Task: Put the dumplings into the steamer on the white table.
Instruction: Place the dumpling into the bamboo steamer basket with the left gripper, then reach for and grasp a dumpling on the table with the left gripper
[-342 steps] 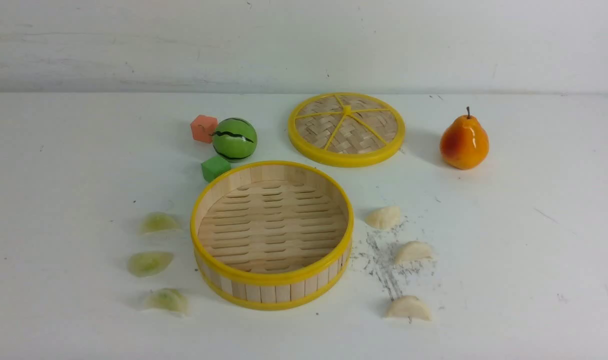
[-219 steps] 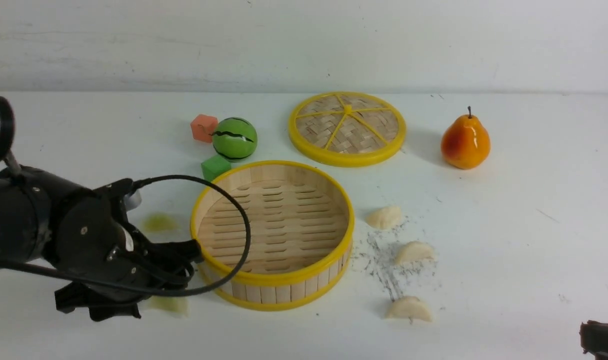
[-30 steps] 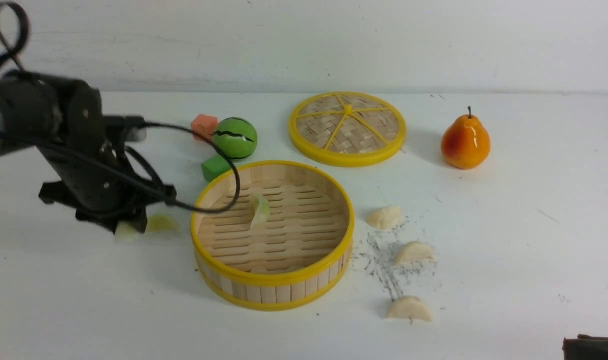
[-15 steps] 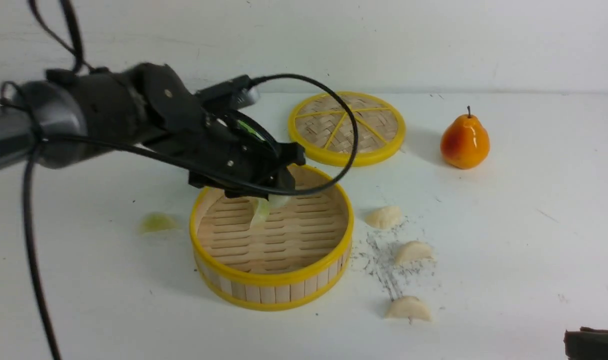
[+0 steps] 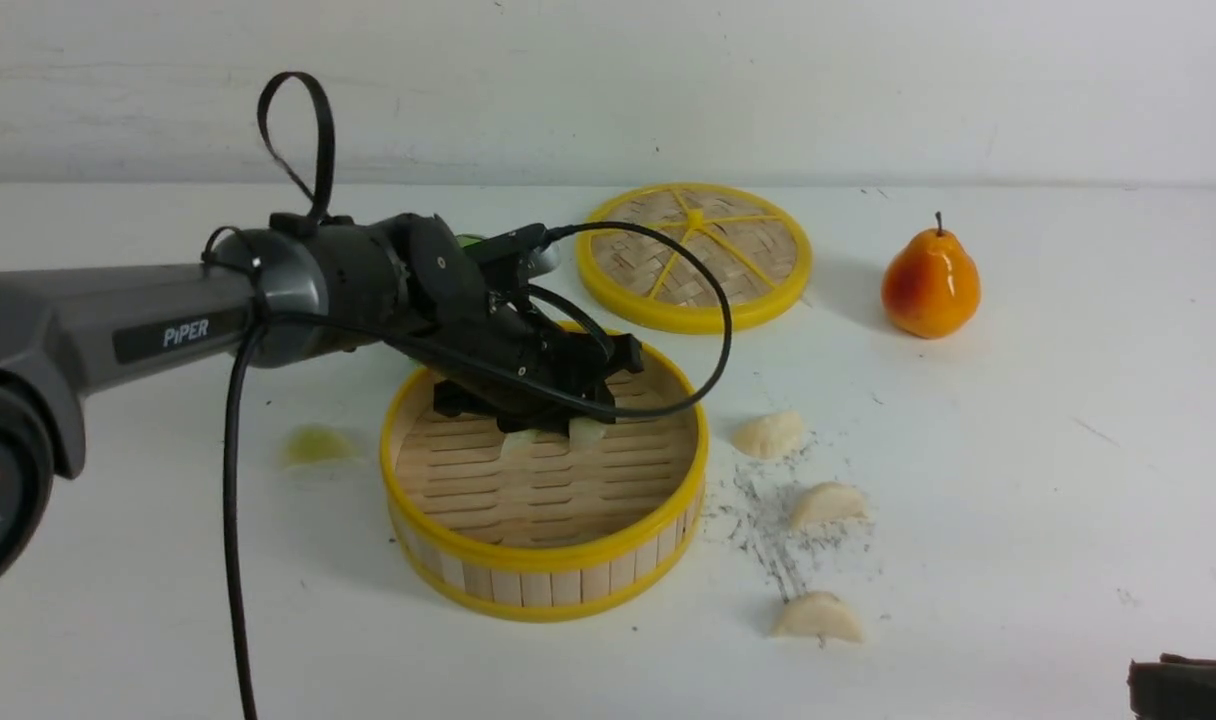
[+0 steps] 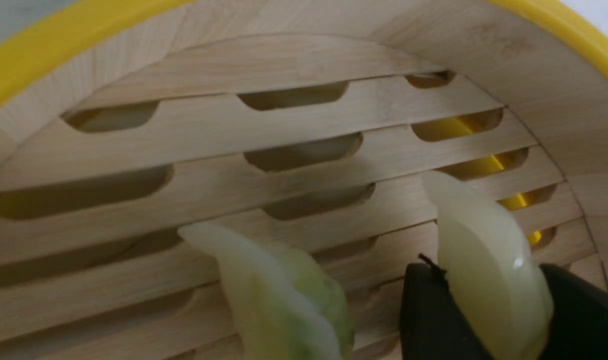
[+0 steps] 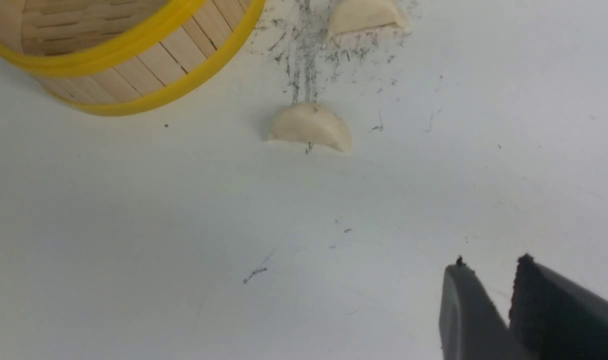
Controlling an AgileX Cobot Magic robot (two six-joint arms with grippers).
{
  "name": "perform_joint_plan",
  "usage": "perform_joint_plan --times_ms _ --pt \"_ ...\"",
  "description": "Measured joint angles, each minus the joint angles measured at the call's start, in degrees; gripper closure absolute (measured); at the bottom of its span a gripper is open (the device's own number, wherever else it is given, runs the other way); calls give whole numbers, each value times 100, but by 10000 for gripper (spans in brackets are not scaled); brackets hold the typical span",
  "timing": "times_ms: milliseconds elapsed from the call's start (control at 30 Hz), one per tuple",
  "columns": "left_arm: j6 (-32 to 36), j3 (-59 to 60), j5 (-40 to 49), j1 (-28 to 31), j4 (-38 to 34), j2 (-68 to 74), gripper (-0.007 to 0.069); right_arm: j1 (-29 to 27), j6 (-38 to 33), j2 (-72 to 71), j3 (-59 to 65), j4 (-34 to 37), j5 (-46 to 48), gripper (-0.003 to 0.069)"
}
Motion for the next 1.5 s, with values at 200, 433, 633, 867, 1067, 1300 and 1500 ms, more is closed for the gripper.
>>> perform_joint_plan --times_ms 200,433,633,867,1067,1300,1500 --pt "0 -11 133 0 5 -96 249 0 0 0 0 39 0 510" --pt "332 -39 156 0 939 -1166 218 0 -1 0 0 44 0 510" --pt "658 -76 299 49 3601 -1864 235 0 -6 0 0 56 0 510" --pt "52 -76 1741 975 4628 -1387 246 0 -12 0 0 56 18 510" --pt "407 -76 1852 1497 3781 -883 269 0 -12 0 0 94 110 510" --pt "1508 -76 1923 1536 3170 -526 295 0 -12 0 0 100 109 510" --pt "2150 -76 1858 1536 3076 -221 303 0 -12 0 0 100 109 504"
